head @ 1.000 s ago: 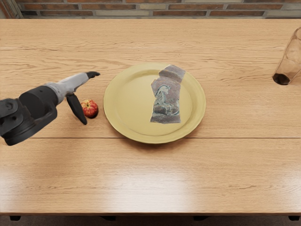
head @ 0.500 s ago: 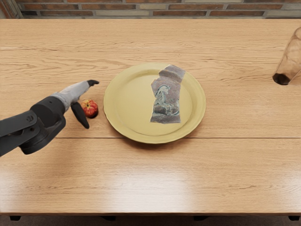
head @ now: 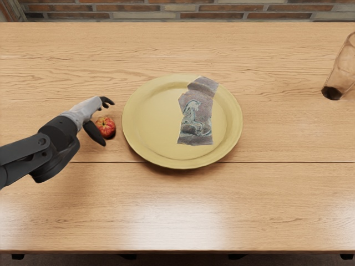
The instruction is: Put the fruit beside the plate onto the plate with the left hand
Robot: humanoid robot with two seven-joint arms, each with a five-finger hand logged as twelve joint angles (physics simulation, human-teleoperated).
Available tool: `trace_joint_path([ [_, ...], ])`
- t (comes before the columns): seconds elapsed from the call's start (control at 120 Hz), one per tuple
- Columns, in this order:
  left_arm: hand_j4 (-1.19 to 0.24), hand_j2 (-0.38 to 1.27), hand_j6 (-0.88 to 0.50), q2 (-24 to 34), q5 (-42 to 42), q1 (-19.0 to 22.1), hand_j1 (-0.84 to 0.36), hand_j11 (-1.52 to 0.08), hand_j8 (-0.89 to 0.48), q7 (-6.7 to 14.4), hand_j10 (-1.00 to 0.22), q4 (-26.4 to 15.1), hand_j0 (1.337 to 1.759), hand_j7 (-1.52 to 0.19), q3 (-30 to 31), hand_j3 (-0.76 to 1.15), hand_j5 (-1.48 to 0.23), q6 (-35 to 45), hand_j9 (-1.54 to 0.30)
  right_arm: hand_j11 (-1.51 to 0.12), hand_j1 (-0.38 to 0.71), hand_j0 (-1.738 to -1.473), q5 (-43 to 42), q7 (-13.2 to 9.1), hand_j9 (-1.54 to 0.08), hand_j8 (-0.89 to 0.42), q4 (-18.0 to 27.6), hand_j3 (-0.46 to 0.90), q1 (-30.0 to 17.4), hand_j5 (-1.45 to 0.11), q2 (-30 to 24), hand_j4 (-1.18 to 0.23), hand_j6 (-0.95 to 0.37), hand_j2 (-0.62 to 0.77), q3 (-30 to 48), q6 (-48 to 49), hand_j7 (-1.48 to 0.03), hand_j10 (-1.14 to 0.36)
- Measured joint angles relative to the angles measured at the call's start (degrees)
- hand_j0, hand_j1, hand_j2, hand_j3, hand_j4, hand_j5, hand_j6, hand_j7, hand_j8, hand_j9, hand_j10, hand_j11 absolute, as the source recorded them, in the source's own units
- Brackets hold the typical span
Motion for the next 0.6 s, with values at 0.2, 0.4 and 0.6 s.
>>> trace_joint_path([
  [0.2,-0.31,0.06,-0.31,-1.8,0.0,0.4,-0.02,-0.4,-0.31,0.0,-0.31,1.4,1.658,-0.4,0.0,0.0,-0.4,0.2,-0.4,0.0,-0.35,-1.658,0.0,0.0,0.0,0.0,0.0,0.0,0.0,0.0,0.0,0.0,0.0,0.0,0.0,0.0,0.0,0.0],
  [0.4,-0.37,0.08,-0.37,-2.4,0.0,0.9,-0.09,-0.47,-0.37,0.0,-0.37,2.3,1.658,-0.47,0.0,0.0,-0.47,0.7,-0.47,0.0,-0.35,-1.658,0.0,0.0,0.0,0.0,0.0,0.0,0.0,0.0,0.0,0.0,0.0,0.0,0.0,0.0,0.0,0.0],
  [0.6,-0.43,0.09,-0.43,-2.7,-0.1,1.2,-0.16,-0.56,-0.43,0.0,-0.43,2.4,1.658,-0.56,0.0,0.0,-0.56,1.1,-0.56,0.0,-0.35,-1.658,0.0,0.0,0.0,0.0,0.0,0.0,0.0,0.0,0.0,0.0,0.0,0.0,0.0,0.0,0.0,0.0],
])
